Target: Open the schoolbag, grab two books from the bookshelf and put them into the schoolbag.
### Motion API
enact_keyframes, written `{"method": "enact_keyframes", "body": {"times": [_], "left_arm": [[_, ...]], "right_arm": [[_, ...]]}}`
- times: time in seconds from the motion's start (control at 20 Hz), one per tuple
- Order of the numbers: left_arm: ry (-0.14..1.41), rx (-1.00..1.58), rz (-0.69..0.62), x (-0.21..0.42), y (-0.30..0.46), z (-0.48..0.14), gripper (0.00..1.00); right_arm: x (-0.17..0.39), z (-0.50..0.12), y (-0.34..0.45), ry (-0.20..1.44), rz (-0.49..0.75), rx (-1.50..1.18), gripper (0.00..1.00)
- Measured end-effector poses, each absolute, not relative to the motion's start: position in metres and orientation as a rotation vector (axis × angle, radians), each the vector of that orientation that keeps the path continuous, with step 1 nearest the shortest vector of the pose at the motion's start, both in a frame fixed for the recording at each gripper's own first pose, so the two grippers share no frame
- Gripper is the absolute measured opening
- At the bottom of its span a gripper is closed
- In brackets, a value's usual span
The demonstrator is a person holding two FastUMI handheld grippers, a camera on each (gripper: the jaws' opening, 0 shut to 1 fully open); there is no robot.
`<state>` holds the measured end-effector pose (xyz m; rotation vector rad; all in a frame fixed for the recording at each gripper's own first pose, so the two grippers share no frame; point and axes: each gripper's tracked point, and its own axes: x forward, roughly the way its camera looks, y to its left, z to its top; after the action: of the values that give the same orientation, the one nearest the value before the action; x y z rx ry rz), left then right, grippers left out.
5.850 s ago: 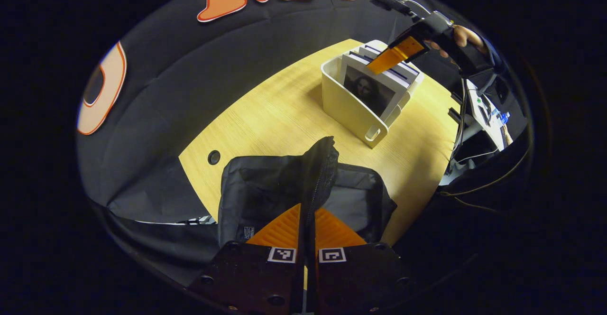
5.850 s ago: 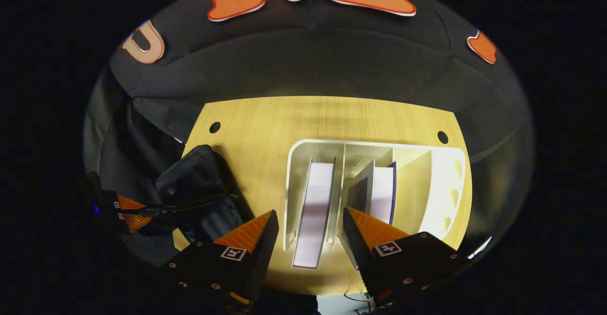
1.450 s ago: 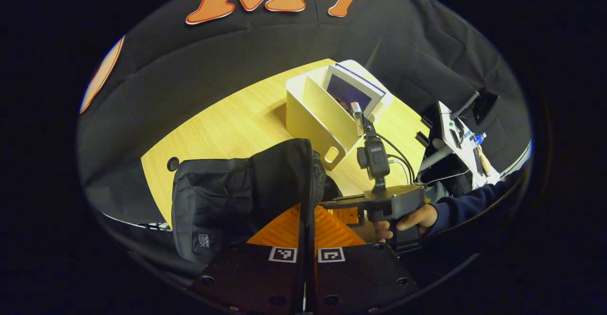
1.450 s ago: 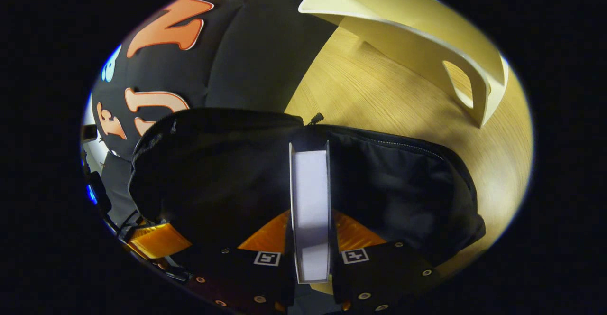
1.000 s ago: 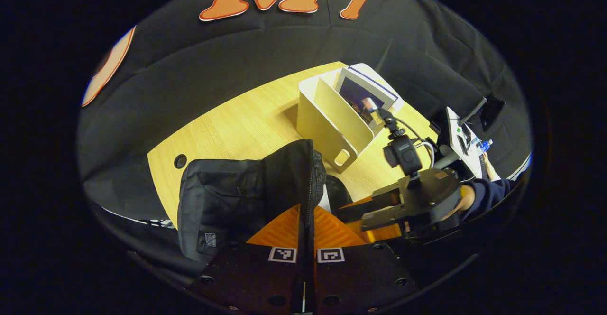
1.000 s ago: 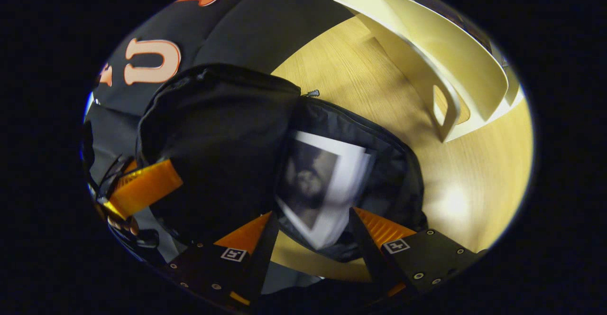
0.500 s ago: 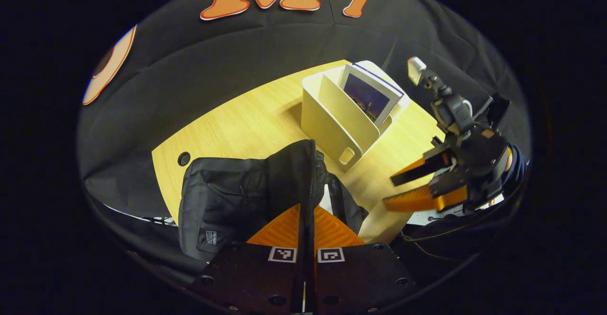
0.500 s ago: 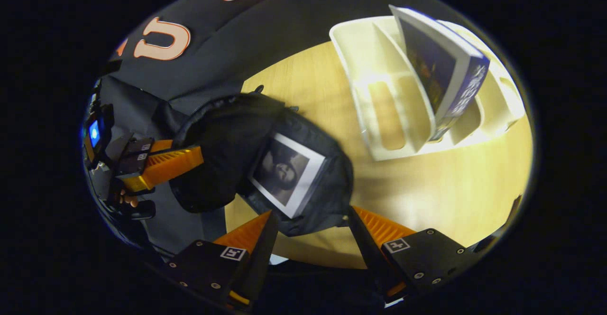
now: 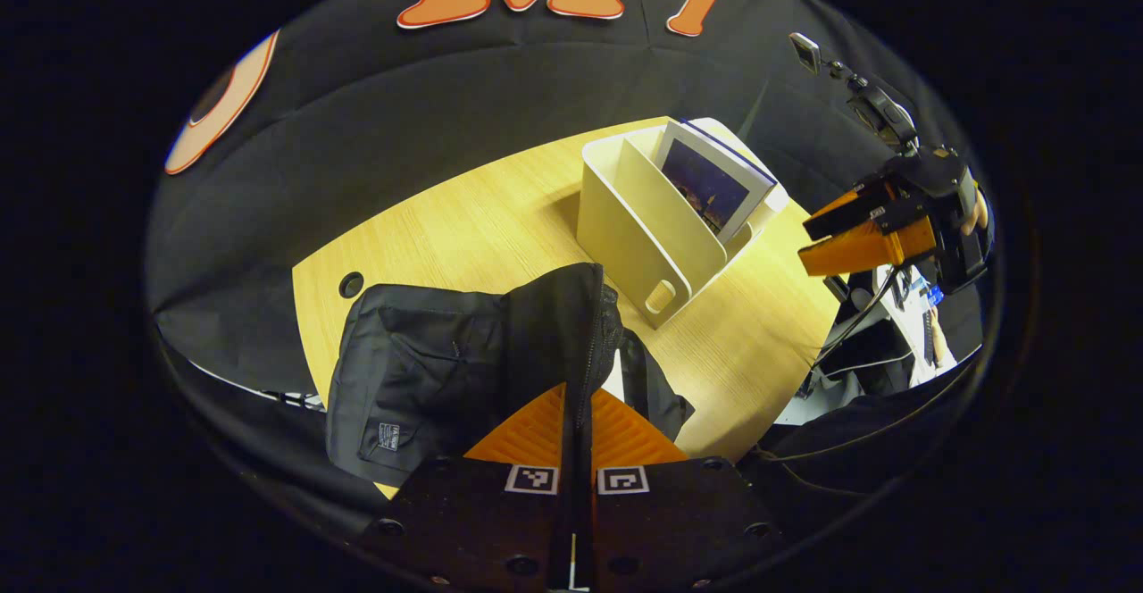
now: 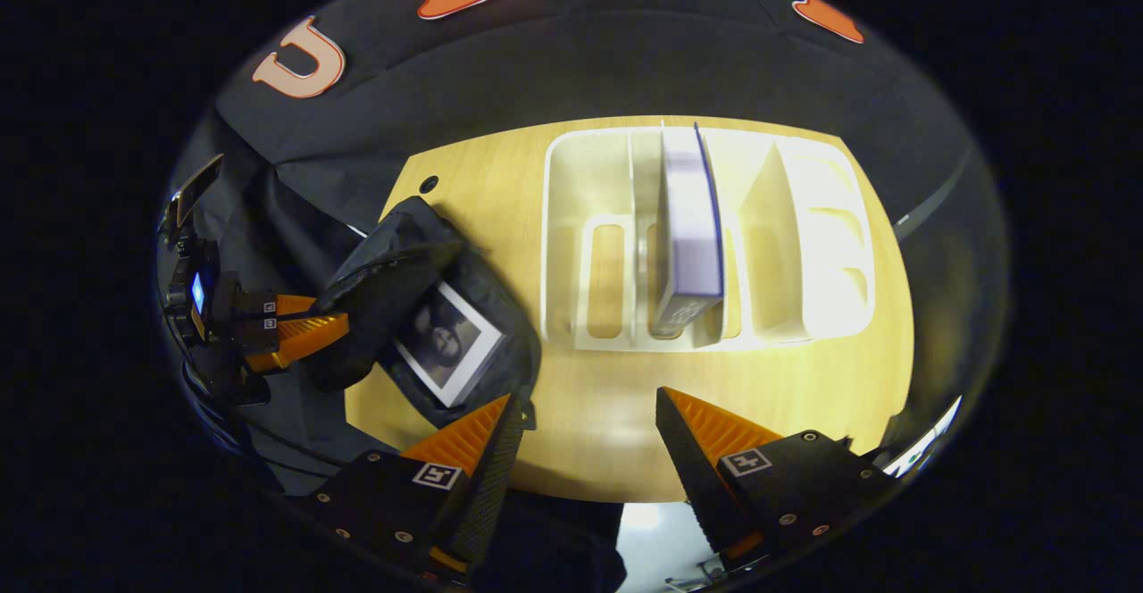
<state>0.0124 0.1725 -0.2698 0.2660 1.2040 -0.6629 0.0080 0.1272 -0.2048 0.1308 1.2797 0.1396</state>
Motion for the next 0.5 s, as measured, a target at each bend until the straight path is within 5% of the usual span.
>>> {"method": "enact_keyframes", "body": {"times": [0.5], "left_arm": [[1.219,0.191,-0.535,0.003,0.177,-0.274,0.02]], "right_arm": [[0.089,-0.192,0.092,1.279,0.162,0.052,0.87]]}}
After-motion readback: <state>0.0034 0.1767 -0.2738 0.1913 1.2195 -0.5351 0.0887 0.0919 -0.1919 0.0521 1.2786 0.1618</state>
